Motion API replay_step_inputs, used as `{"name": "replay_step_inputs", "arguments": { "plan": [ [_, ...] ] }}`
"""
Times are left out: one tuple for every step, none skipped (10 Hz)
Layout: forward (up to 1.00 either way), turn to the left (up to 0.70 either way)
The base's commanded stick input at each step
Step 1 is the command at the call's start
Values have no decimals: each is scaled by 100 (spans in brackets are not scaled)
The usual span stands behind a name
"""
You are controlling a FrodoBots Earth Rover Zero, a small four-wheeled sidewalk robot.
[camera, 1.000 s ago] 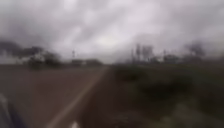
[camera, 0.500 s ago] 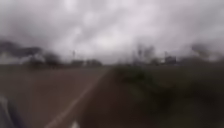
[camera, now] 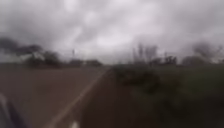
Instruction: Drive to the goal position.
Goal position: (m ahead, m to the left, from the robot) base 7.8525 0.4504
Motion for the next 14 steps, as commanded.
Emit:
{"name": "replay_step_inputs", "arguments": {
  "plan": [
    [70, 0],
    [70, 0],
    [70, 0],
    [70, 0],
    [70, 0],
    [70, 0],
    [70, 0],
    [70, 0],
    [70, 0],
    [70, 0],
    [70, 0],
    [70, 0],
    [70, 0],
    [70, 0]
  ]
}}
